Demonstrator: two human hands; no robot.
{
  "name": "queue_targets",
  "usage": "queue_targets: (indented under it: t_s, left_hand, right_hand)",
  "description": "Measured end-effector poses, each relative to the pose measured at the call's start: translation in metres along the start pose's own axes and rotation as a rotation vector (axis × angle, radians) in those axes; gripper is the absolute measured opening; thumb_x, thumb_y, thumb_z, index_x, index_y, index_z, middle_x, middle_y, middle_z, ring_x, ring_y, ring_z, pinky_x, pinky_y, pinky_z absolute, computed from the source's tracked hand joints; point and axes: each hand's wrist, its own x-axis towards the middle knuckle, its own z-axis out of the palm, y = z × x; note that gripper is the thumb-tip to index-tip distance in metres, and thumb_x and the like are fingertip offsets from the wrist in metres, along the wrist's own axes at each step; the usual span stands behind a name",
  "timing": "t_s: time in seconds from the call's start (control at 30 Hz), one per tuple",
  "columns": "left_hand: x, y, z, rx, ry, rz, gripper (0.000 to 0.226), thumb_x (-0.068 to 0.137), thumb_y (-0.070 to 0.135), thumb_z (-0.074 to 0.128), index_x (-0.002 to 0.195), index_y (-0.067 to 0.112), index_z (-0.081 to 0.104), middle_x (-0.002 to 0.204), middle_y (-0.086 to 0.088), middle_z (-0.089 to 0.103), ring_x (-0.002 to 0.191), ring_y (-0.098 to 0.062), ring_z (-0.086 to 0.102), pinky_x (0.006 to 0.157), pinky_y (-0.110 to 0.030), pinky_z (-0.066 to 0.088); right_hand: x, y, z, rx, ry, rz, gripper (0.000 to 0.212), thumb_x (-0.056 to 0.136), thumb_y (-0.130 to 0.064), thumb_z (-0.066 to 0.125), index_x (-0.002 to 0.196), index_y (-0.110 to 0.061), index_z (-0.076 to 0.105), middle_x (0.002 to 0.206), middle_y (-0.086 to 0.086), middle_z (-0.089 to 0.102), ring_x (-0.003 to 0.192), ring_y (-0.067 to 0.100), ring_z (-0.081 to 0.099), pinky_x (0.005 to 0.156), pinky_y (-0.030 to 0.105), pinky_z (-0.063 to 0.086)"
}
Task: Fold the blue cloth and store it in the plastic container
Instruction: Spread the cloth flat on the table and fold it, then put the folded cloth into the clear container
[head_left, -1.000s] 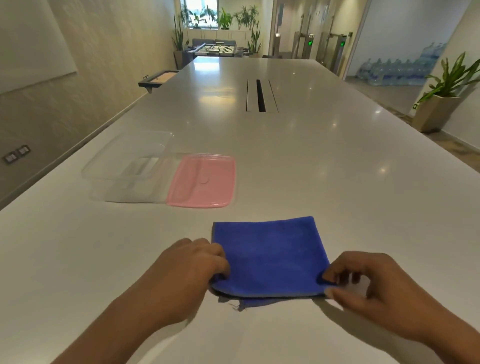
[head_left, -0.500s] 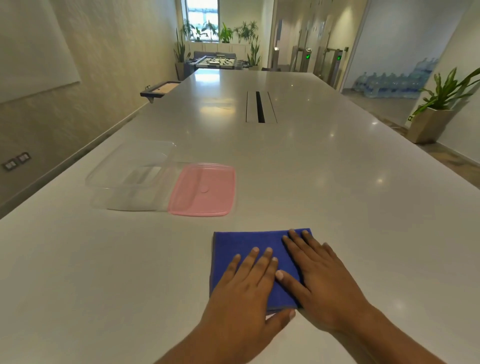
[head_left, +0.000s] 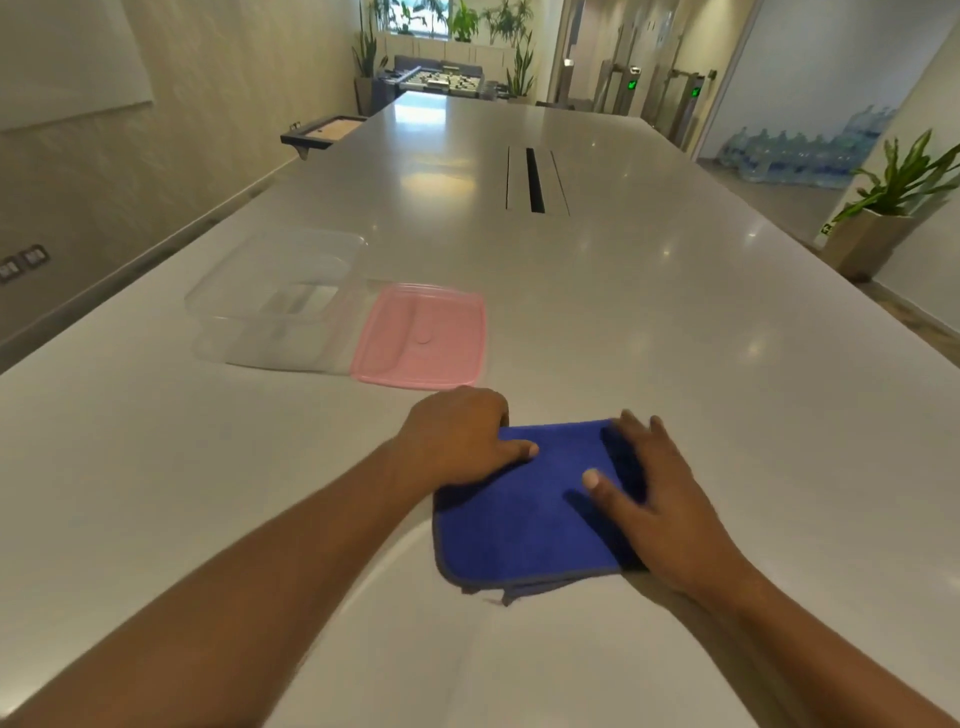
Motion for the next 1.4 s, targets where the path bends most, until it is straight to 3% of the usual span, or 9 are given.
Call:
queue_targets:
  t_s: [0.2, 0.5, 0.7, 0.77, 0.97, 1.1, 1.2, 1.27, 1.4]
  left_hand:
    - [-0.017, -0.006, -0.008, -0.519, -0.224, 0.017, 0.028, 0.087, 0.044, 0.061, 0.067, 0.025, 0.064, 0.069, 0.007, 0.067, 0.061, -0.009, 0.062, 0.059, -0.029, 0.049]
    - [-0.082, -0.041, -0.026, -1.393, -0.150, -0.130, 0.026, 0.083, 0.041, 0.065, 0.076, 0.017, 0.057, 0.077, -0.004, 0.061, 0.069, -0.020, 0.056, 0.063, -0.028, 0.046]
    - [-0.117, -0.077, -0.054, -1.863, -0.100, -0.203, 0.033, 0.084, 0.036, 0.068, 0.106, 0.013, 0.073, 0.112, -0.012, 0.073, 0.099, -0.026, 0.070, 0.078, -0.034, 0.056]
    - [-0.127, -0.092, -0.065, -1.933, -0.094, -0.245, 0.041, 0.079, 0.038, 0.072, 0.111, 0.013, 0.073, 0.114, -0.012, 0.072, 0.101, -0.027, 0.070, 0.077, -0.034, 0.057]
    - [-0.148, -0.132, -0.087, -2.103, -0.021, -0.282, 0.041, 0.060, 0.036, 0.077, 0.094, 0.013, 0.079, 0.103, -0.010, 0.076, 0.089, -0.031, 0.073, 0.071, -0.040, 0.060]
    - [-0.153, -0.146, -0.096, -2.171, -0.014, -0.255, 0.043, 0.057, 0.035, 0.075, 0.091, 0.009, 0.079, 0.099, -0.014, 0.075, 0.082, -0.033, 0.073, 0.073, -0.045, 0.059]
    - [-0.154, -0.154, -0.100, -2.225, 0.013, -0.207, 0.041, 0.056, 0.033, 0.074, 0.087, 0.008, 0.080, 0.094, -0.013, 0.076, 0.078, -0.033, 0.073, 0.069, -0.044, 0.059]
    - [-0.155, -0.161, -0.107, -2.217, 0.040, -0.179, 0.038, 0.053, 0.032, 0.074, 0.082, 0.009, 0.080, 0.089, -0.012, 0.077, 0.074, -0.031, 0.074, 0.064, -0.043, 0.060]
    - [-0.149, -0.175, -0.123, -2.052, 0.154, -0.152, 0.039, 0.058, 0.039, 0.073, 0.089, 0.015, 0.080, 0.095, -0.010, 0.077, 0.081, -0.030, 0.075, 0.058, -0.037, 0.060]
  right_hand:
    - [-0.036, -0.018, -0.013, 0.710, 0.306, 0.440, 0.021, 0.085, -0.040, 0.063, 0.104, -0.033, 0.068, 0.098, -0.013, 0.073, 0.089, 0.009, 0.070, 0.076, 0.036, 0.057]
    - [-0.067, -0.099, 0.023, 0.856, 0.239, 0.616, 0.018, 0.078, -0.019, 0.075, 0.081, -0.012, 0.058, 0.060, 0.004, 0.057, 0.059, 0.020, 0.050, 0.056, 0.034, 0.042]
    - [-0.057, -0.174, 0.061, 1.392, -0.151, 0.883, 0.057, 0.061, -0.036, 0.071, 0.110, -0.008, 0.062, 0.107, 0.010, 0.068, 0.092, 0.033, 0.067, 0.078, 0.046, 0.049]
    - [-0.054, -0.195, 0.071, 1.495, -0.285, 0.849, 0.070, 0.052, -0.036, 0.074, 0.117, -0.010, 0.068, 0.116, 0.014, 0.072, 0.101, 0.039, 0.070, 0.083, 0.048, 0.050]
    - [-0.043, -0.239, 0.099, 1.544, -0.266, 0.516, 0.078, 0.064, -0.016, 0.068, 0.134, -0.046, 0.052, 0.083, -0.001, 0.076, 0.051, 0.018, 0.073, 0.038, 0.028, 0.054]
    - [-0.036, -0.260, 0.118, 1.714, -0.546, 0.604, 0.070, 0.083, -0.014, 0.067, 0.148, -0.015, 0.040, 0.132, 0.018, 0.063, 0.095, 0.027, 0.074, 0.069, 0.036, 0.062]
    - [-0.030, -0.264, 0.114, 1.713, -0.828, 0.562, 0.036, 0.081, -0.022, 0.067, 0.096, 0.010, 0.074, 0.093, 0.029, 0.074, 0.073, 0.038, 0.075, 0.055, 0.039, 0.060]
    - [-0.029, -0.269, 0.110, 1.601, -0.693, 0.580, 0.033, 0.065, -0.023, 0.076, 0.076, 0.008, 0.078, 0.075, 0.023, 0.076, 0.055, 0.036, 0.073, 0.040, 0.036, 0.055]
    - [0.009, -0.273, 0.117, 1.507, -0.533, 0.346, 0.054, 0.057, -0.004, 0.086, 0.110, -0.005, 0.075, 0.085, 0.011, 0.079, 0.068, 0.027, 0.077, 0.048, 0.032, 0.058]
